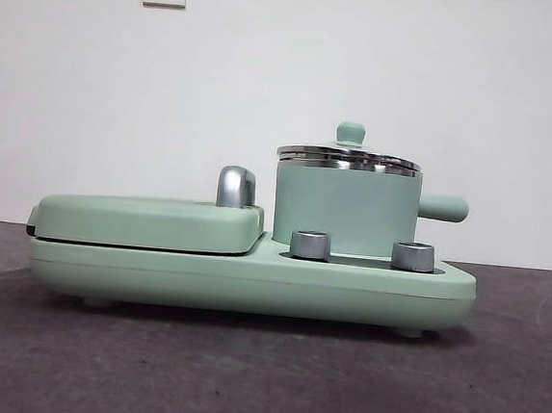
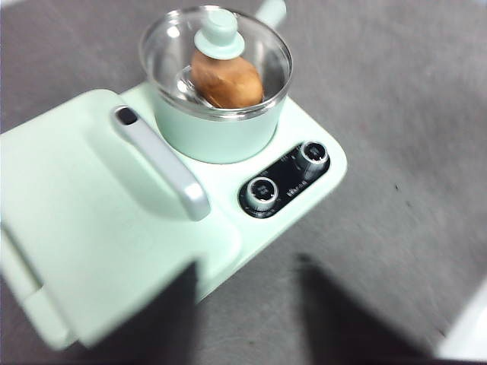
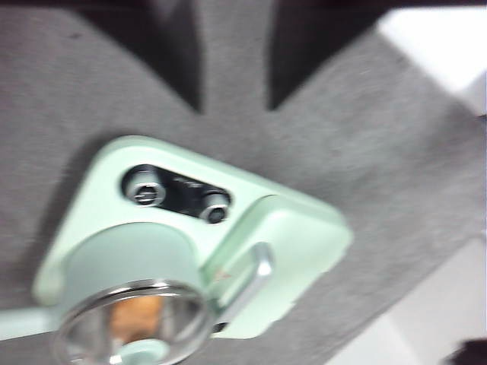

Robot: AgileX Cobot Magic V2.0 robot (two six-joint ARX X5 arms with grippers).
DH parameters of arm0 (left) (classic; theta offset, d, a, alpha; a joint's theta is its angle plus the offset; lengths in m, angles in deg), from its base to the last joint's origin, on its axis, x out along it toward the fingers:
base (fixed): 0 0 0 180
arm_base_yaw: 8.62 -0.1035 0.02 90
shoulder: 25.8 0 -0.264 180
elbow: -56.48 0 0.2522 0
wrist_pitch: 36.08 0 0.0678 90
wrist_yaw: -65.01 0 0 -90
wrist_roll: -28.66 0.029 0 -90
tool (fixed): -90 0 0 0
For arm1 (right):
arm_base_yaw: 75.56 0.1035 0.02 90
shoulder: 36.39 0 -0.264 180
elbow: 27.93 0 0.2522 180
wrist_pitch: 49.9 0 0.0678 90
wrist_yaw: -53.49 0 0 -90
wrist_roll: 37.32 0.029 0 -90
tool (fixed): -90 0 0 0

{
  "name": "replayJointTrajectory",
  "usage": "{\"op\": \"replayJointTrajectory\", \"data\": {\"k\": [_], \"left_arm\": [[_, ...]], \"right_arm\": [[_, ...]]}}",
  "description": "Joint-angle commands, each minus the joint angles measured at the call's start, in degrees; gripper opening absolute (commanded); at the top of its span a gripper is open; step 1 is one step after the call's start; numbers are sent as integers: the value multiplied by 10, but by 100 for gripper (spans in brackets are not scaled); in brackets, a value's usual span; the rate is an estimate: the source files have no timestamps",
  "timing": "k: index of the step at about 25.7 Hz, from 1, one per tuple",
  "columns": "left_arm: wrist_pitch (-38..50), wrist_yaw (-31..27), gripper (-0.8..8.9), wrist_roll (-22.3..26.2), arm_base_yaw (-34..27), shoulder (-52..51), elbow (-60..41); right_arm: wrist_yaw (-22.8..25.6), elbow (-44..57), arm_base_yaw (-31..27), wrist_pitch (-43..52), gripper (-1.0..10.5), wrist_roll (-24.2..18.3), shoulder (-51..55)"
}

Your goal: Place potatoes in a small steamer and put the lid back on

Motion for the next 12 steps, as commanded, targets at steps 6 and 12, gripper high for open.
{"op": "replayJointTrajectory", "data": {"k": [6,12], "left_arm": [[-134,-27,90,-40,3,-166,-140],[-241,-27,91,-40,3,-234,-140]], "right_arm": [[32,-4,3,9,10,-4,-2],[28,-4,3,9,10,-4,-2]]}}
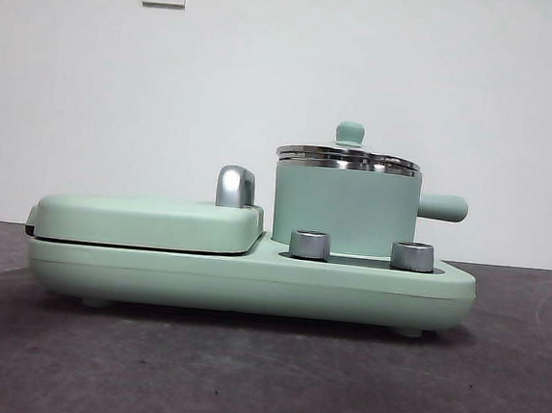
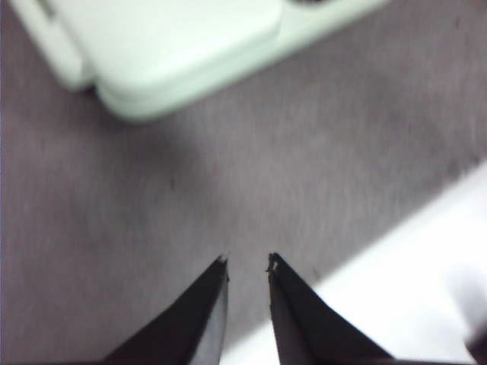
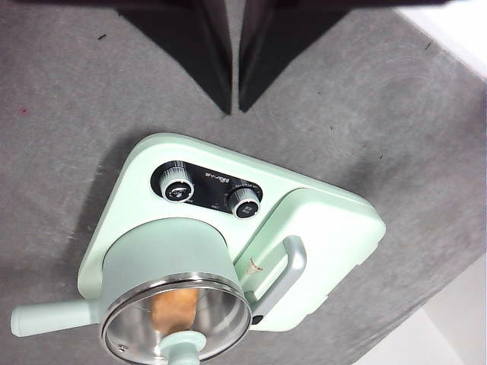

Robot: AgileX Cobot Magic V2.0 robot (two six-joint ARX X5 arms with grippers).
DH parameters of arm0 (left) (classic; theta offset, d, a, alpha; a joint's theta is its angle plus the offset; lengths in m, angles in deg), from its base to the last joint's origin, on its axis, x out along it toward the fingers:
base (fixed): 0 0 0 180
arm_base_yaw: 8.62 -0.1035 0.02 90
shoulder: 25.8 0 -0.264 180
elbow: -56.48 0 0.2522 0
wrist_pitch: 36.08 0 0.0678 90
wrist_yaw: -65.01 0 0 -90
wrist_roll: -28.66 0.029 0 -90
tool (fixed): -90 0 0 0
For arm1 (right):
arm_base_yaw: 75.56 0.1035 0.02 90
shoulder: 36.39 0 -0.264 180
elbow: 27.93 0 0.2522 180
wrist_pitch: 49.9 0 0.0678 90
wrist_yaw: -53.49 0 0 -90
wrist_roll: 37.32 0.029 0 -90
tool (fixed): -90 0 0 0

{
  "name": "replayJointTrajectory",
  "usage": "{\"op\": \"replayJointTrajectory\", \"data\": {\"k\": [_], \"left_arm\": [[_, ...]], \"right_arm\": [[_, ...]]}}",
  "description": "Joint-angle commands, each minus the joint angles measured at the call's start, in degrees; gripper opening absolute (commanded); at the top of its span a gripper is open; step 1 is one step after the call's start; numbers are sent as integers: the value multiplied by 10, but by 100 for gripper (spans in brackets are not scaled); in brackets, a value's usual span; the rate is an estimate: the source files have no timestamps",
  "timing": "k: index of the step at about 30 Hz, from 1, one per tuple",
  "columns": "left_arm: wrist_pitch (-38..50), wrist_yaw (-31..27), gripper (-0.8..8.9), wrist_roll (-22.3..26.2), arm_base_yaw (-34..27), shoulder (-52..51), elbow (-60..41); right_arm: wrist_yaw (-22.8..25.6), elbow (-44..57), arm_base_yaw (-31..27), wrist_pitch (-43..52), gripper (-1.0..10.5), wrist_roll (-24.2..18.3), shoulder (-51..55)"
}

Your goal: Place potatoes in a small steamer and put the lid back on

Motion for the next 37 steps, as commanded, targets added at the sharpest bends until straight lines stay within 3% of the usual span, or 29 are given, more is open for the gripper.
{"op": "replayJointTrajectory", "data": {"k": [1,2,3,5,7,9,11,15,17,19,21,23,27,37], "left_arm": [[-11,-1,90,-2,1,-31,6],[-12,-2,90,1,-3,-48,3],[-17,-5,76,38,-11,-63,2],[5,-10,72,158,-50,-86,-11],[98,-3,103,275,-110,-111,-54],[202,-3,85,302,-163,-133,-109],[357,-3,88,272,-206,-159,-185],[688,-7,14,8,-263,-243,-392],[764,-7,14,0,-290,-305,-484],[759,-10,15,-40,-318,-370,-553],[667,-24,19,-79,-344,-366,-554],[581,-21,19,-75,-357,-367,-555],[590,-23,19,-38,-360,-366,-556],[591,-23,19,-39,-360,-366,-555]], "right_arm": [[-1,-4,3,7,10,-3,-2],[-1,-4,3,8,10,-3,-2],[-2,-4,3,8,10,-3,-2],[-1,-4,3,8,10,-3,-2],[-1,-4,3,8,10,-3,-2],[-1,-4,3,8,10,-3,-2],[-2,-4,3,8,10,-3,-2],[-1,-4,3,8,10,-3,-2],[-1,-4,3,8,10,-3,-2],[-1,-4,3,8,10,-3,-2],[-1,-4,3,11,10,-3,-3],[-2,-4,3,10,10,-3,2],[0,-4,3,23,10,-3,3],[-2,-4,3,43,10,-3,5]]}}
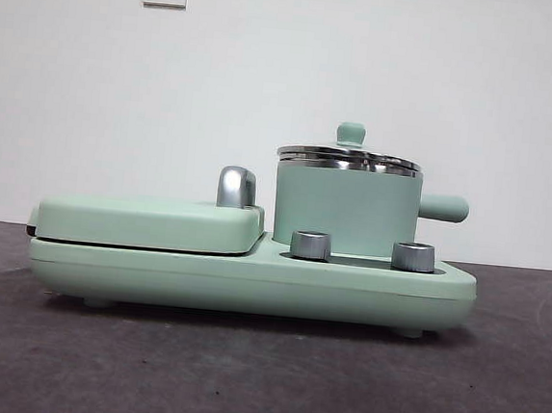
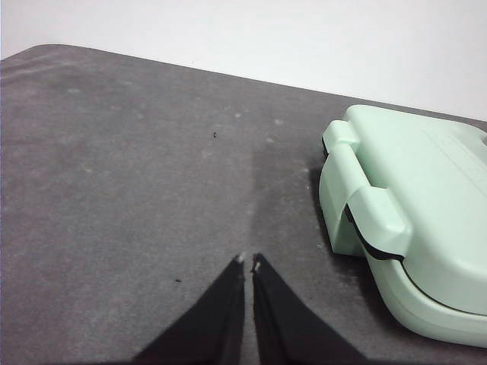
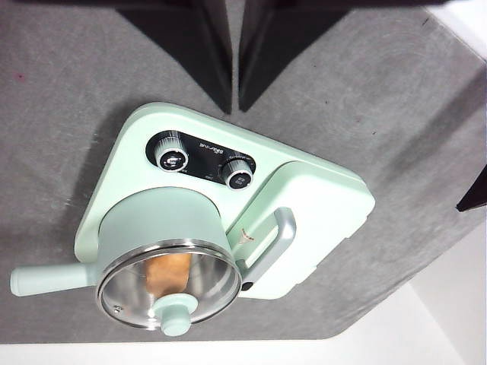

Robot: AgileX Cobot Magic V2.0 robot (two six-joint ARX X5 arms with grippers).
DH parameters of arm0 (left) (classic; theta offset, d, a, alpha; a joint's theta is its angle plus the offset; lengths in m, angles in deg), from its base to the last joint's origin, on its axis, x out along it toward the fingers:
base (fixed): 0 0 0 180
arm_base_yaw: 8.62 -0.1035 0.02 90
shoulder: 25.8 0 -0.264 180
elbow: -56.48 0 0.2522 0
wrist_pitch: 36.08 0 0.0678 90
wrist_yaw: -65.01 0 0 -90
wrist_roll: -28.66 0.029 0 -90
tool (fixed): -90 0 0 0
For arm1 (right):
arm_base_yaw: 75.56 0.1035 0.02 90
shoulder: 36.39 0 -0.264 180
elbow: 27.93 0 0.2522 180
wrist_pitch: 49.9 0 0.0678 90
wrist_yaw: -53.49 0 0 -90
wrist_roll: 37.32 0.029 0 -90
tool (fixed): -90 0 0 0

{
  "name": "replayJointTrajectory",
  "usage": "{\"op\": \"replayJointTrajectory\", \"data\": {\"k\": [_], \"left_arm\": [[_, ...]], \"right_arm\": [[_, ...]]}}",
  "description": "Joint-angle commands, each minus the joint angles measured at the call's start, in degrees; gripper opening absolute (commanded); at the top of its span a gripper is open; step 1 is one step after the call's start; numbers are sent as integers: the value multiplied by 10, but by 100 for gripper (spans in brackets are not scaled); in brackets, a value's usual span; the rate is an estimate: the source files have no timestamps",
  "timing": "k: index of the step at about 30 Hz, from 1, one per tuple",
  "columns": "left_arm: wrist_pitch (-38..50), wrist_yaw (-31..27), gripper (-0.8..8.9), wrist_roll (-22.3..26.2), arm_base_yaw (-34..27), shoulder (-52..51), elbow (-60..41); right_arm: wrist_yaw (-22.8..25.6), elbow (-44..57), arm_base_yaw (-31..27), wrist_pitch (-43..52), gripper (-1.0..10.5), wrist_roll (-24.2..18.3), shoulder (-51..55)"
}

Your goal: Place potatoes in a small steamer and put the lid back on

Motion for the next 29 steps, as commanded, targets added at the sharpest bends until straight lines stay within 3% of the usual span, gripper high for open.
{"op": "replayJointTrajectory", "data": {"k": [1,4,7,8,9,11,13,15,18,23,29], "left_arm": [[-3,-1,19,7,0,0,-10],[-3,-1,19,7,0,0,-10],[-3,-1,19,6,0,0,-10],[-3,-1,19,7,0,0,-10],[-3,-1,19,7,0,0,-10],[-3,-1,19,7,0,0,-10],[-3,-1,19,7,0,0,-10],[-3,-1,19,6,0,0,-10],[-3,-1,19,7,0,0,-10],[-3,-1,19,7,-1,0,-10],[-4,-1,19,7,0,0,-10]], "right_arm": [[-1,-4,3,6,10,-2,1],[2,7,0,26,10,-2,11],[-14,56,-31,113,10,-13,33],[-17,90,-45,158,10,-45,45],[-3,132,-61,195,10,-81,59],[69,223,-91,269,10,-125,90],[129,313,-120,341,10,-127,119],[151,388,-146,370,10,-125,149],[140,449,-171,349,11,-99,188],[133,448,-204,359,10,-112,212],[92,448,-224,359,10,-116,211]]}}
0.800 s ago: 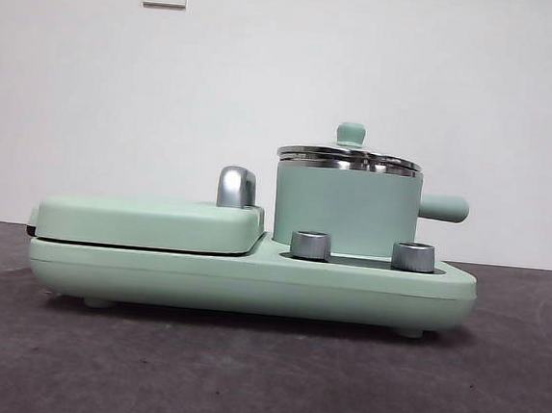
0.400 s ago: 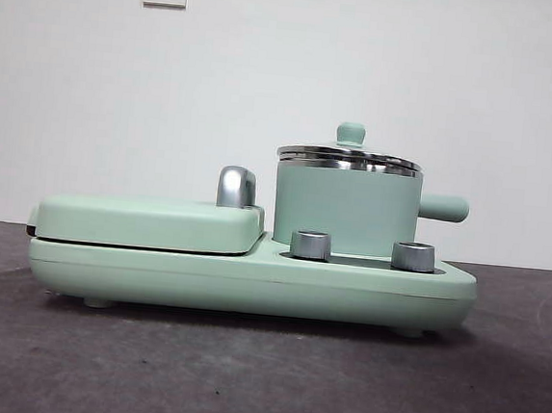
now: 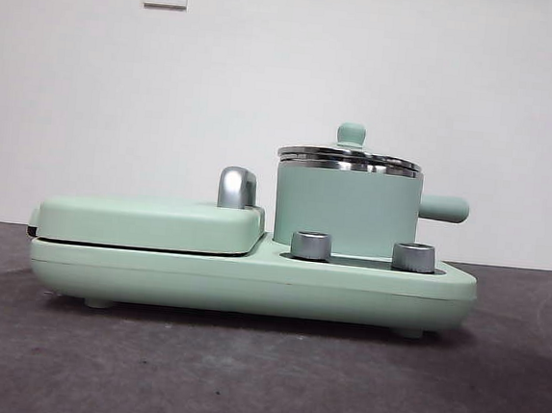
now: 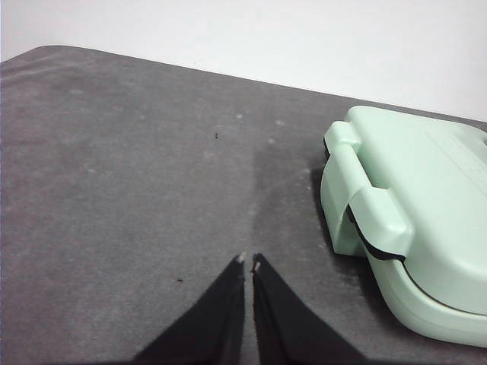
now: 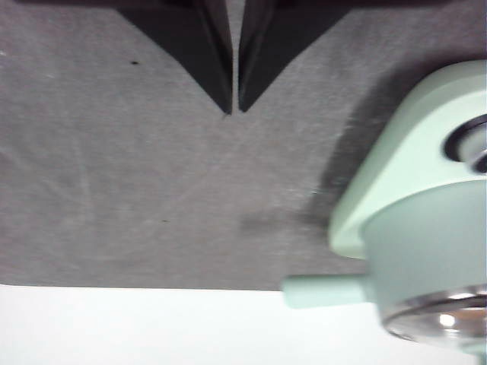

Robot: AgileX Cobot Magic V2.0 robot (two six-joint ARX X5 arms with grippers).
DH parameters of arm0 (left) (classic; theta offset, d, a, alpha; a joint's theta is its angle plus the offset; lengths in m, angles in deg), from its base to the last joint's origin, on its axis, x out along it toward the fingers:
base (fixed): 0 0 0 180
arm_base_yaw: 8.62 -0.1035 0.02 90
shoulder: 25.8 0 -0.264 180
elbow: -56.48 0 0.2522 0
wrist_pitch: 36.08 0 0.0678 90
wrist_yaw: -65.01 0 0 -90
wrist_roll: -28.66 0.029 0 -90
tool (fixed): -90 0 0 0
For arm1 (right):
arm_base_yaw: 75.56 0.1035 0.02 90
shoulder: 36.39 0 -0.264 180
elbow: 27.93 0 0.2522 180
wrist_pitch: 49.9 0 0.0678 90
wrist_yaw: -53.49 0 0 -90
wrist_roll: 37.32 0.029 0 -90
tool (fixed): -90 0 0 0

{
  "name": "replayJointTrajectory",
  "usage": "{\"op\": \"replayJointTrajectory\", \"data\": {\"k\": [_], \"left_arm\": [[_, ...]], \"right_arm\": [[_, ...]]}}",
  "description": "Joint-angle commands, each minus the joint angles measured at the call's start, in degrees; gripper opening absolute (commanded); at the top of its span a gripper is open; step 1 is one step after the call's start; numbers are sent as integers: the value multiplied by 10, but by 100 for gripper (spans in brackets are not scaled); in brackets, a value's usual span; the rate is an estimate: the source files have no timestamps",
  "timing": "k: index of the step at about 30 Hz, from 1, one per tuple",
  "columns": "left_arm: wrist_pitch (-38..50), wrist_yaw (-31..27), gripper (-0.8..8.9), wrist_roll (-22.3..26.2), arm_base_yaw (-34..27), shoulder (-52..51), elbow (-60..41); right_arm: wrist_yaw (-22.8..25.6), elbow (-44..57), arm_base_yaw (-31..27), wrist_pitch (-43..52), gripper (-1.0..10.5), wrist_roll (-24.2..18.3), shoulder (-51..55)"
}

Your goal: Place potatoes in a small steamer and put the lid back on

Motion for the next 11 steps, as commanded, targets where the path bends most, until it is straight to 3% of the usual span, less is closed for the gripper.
{"op": "replayJointTrajectory", "data": {"k": [1,11], "left_arm": [[-3,0,19,6,0,-1,-10],[-3,0,19,6,0,-1,-10]], "right_arm": [[-7,4,-4,-2,10,-6,0],[-10,4,-4,12,10,0,0]]}}
